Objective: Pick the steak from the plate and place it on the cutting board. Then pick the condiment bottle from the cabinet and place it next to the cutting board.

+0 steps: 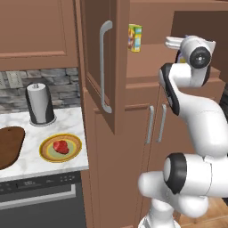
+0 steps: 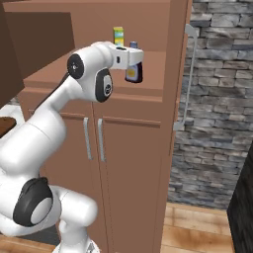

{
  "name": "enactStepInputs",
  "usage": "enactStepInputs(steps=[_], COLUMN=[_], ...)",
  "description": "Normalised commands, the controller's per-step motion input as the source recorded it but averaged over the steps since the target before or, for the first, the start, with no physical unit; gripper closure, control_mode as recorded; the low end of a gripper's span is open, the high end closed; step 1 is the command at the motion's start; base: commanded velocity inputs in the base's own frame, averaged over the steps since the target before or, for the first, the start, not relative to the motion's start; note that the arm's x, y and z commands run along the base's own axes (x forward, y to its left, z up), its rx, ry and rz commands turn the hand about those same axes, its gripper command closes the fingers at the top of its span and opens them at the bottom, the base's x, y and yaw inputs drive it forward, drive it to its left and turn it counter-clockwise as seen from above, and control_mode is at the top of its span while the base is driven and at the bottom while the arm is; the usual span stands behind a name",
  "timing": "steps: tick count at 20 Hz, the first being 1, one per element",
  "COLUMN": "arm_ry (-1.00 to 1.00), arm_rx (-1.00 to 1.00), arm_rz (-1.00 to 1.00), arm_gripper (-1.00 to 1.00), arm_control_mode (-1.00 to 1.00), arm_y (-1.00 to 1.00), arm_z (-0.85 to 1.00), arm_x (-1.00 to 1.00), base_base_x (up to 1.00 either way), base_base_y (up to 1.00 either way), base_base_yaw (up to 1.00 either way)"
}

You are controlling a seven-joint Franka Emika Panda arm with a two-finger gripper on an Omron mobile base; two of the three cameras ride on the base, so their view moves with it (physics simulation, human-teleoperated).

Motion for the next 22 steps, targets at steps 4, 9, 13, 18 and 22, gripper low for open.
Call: enactStepInputs(steps=[4,9,13,18,22], arm_ry=[0.0,0.0,0.0,0.0,0.0], arm_rx=[0.0,0.0,0.0,0.0,0.0], arm_rz=[0.0,0.0,0.0,0.0,0.0], arm_gripper=[-1.0,-1.0,-1.0,-1.0,-1.0], arm_control_mode=[-1.0,-1.0,-1.0,-1.0,-1.0], arm_y=[0.0,0.0,-0.03,-0.08,-0.09], arm_z=[-0.16,-0.13,-0.01,0.0,0.0], arm_x=[0.13,0.15,0.2,0.23,0.21], base_base_x=[0.0,0.0,0.0,0.0,0.0], base_base_y=[0.0,0.0,0.0,0.0,0.0], base_base_yaw=[0.0,0.0,0.0,0.0,0.0])
